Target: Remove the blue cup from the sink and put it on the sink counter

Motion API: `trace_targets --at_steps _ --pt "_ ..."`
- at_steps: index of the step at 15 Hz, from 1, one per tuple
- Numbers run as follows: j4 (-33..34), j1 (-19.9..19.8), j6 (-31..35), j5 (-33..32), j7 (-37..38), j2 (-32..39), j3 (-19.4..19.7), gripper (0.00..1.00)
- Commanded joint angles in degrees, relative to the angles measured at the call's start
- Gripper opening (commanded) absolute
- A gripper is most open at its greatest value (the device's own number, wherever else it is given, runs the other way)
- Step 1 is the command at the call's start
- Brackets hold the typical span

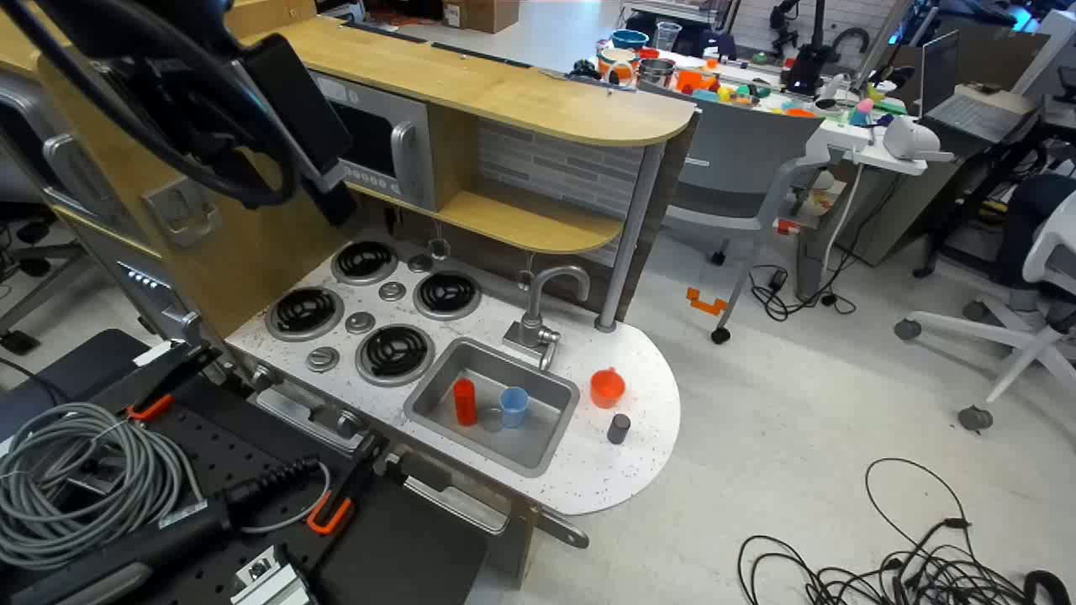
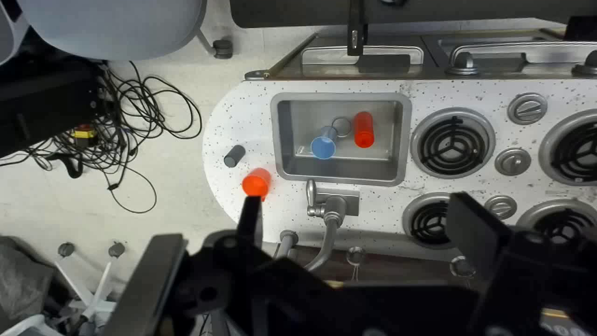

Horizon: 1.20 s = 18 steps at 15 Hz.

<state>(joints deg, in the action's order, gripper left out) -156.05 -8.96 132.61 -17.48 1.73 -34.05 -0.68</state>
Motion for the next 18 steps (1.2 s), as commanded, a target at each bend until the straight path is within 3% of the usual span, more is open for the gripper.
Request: trace_targets --at_steps 1,12,18 --pt "0.1 0.4 -0.3 -0.2 0.1 0.0 0.3 1.0" --pt "0.1 0.4 -0.3 -0.2 0.1 0.0 0.3 1.0" --pt "0.9 -0.1 0.7 -1.6 -2.0 3.3 1.2 1.0"
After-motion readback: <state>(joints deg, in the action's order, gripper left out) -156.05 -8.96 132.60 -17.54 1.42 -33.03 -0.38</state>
